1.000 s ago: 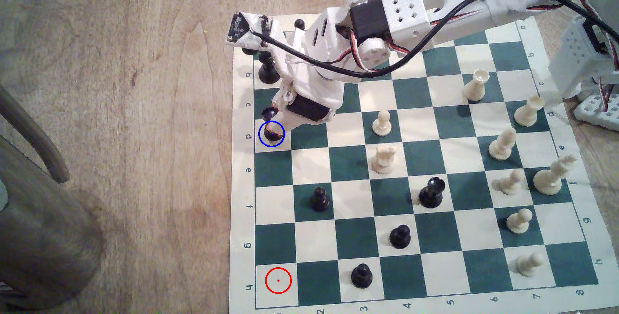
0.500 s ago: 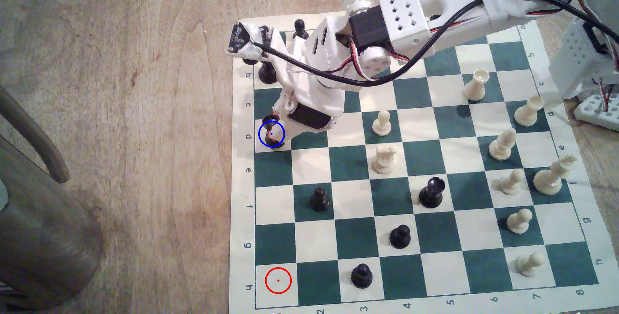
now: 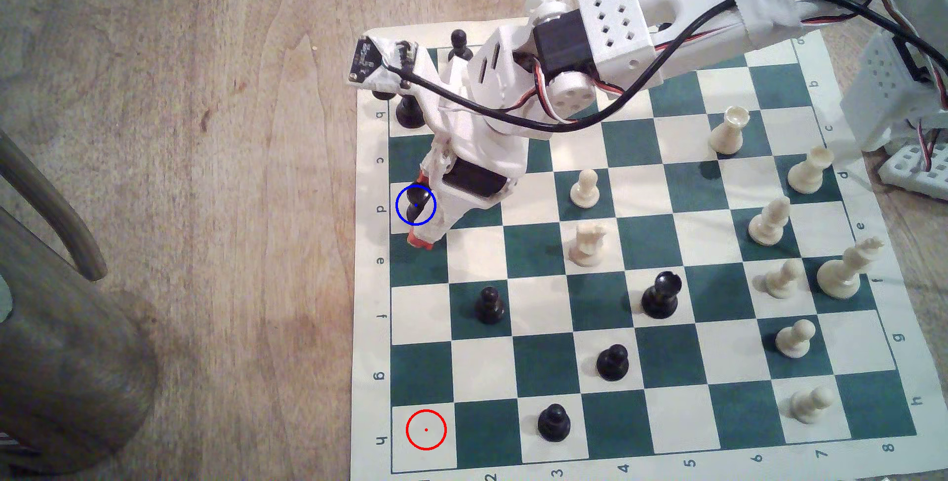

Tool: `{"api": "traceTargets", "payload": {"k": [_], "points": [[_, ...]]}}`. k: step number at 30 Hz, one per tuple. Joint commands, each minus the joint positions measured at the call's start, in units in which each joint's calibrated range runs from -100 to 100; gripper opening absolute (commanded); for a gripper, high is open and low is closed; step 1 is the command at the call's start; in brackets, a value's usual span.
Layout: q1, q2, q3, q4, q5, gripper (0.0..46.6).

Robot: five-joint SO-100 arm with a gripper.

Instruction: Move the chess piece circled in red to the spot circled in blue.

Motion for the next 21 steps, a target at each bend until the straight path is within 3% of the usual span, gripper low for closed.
{"api": "traceTargets", "payload": {"k": [1, 10, 15, 21], "points": [[0.57, -6.86, 0.01, 0.82, 0.39, 21.2], [0.33, -17.13, 8.80, 2.94, 0.63, 20.6], [-0.61, -27.41, 16.87, 3.68, 0.49, 13.7], [-2.01, -42.69, 29.20, 7.61, 0.34, 14.3]]}}
